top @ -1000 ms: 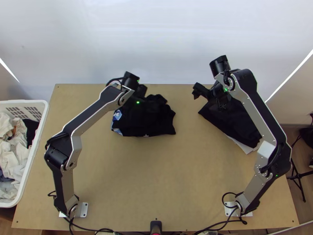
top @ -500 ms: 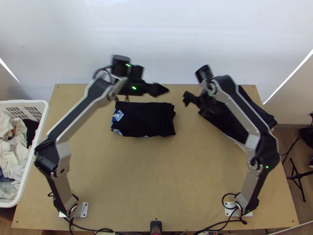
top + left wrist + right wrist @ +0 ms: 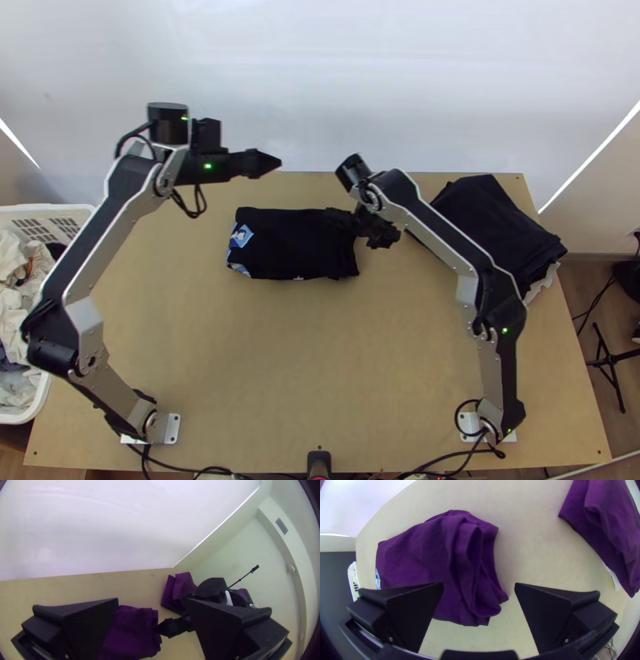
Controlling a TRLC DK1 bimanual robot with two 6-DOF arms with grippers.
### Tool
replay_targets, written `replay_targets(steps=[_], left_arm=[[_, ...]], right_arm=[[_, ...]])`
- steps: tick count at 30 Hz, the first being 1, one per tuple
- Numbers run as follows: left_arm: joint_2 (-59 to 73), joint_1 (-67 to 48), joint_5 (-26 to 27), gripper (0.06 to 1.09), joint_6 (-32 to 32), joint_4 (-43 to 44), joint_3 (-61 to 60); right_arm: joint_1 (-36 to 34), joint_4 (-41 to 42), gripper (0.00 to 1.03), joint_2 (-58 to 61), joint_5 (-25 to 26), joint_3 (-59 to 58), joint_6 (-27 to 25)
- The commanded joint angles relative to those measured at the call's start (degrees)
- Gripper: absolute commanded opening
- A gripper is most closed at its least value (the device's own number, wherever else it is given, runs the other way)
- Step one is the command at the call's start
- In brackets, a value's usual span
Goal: Fold the t-shirt
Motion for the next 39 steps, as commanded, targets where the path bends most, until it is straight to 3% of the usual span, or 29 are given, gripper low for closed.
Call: replay_targets(steps=[1, 3, 9, 12, 26, 33, 39], left_arm=[[-3.3, 3.0, -0.9, 1.05, 0.4, -0.1, -1.7], [-4.2, 3.5, -1.2, 1.05, 0.4, -0.2, -1.7], [-6.1, 6.8, -1.2, 1.05, 0.5, -1.8, -1.3], [-6.3, 7.6, -1.2, 1.05, 0.5, -3.5, 0.3], [-6.0, 8.9, -3.3, 1.05, 0.4, -8.0, 5.1], [-4.8, 8.6, -4.4, 1.05, 0.4, -8.5, 7.2], [-3.9, 8.7, -4.7, 1.05, 0.3, -9.0, 8.2]], right_arm=[[0.7, 0.1, 0.99, 6.1, 1.4, 4.2, -1.0], [-1.1, 0.1, 0.99, 7.7, -0.3, 4.5, -0.8], [-6.8, 0.6, 0.99, 9.5, -21.8, 4.4, -1.6], [-8.2, 2.3, 0.99, 10.5, -26.8, 4.0, -3.2], [-14.5, 12.9, 0.99, 9.8, -27.8, -4.1, -10.5], [-11.9, 17.7, 0.99, 10.2, -27.9, -8.2, -12.1], [-7.9, 20.5, 0.99, 12.3, -27.9, -6.1, -10.5]])
